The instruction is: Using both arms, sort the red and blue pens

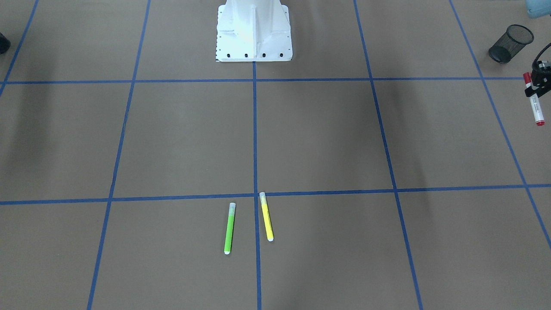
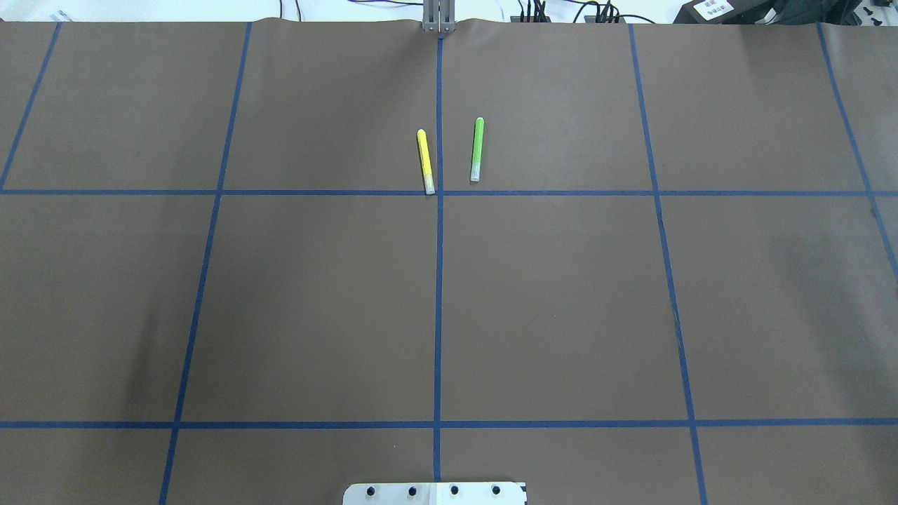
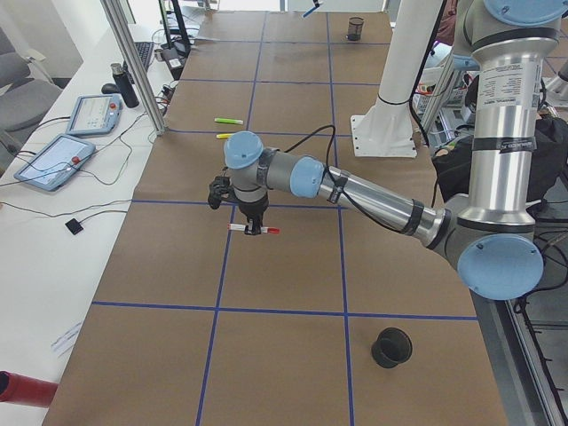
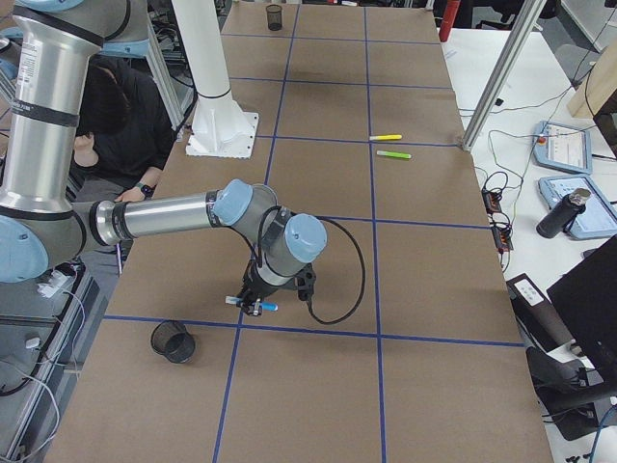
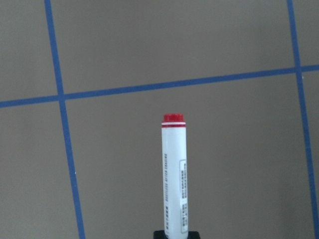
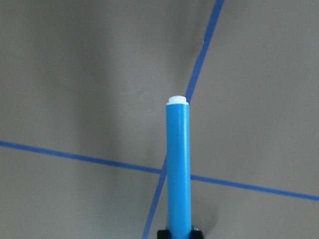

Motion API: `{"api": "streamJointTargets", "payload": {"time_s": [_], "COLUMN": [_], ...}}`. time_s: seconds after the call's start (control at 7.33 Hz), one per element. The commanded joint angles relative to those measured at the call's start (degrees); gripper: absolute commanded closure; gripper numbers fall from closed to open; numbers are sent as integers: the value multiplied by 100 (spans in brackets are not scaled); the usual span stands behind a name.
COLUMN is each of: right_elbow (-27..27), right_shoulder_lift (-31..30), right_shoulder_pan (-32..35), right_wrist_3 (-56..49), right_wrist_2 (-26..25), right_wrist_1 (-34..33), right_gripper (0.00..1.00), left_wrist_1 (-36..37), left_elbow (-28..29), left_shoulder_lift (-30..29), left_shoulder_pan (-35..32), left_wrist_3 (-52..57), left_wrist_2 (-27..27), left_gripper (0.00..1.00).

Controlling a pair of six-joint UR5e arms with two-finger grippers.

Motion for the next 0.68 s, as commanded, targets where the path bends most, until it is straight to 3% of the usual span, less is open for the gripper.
{"api": "streamJointTargets", "payload": {"time_s": [0.0,0.27,0.55], "right_elbow": [-80,-290,-912], "right_shoulder_lift": [-386,-467,-687], "right_shoulder_pan": [533,718,859], "right_wrist_3": [-957,-1003,-1511], "right_wrist_2": [-73,-56,-12], "right_wrist_1": [-1152,-2032,-2035], "right_gripper": [100,100,100], "left_wrist_1": [-8,0,0], "left_elbow": [-157,-394,-387], "left_shoulder_lift": [86,112,103], "left_shoulder_pan": [-156,-173,-191], "left_wrist_3": [136,136,136], "left_wrist_2": [0,9,18], "left_gripper": [100,100,100]}}
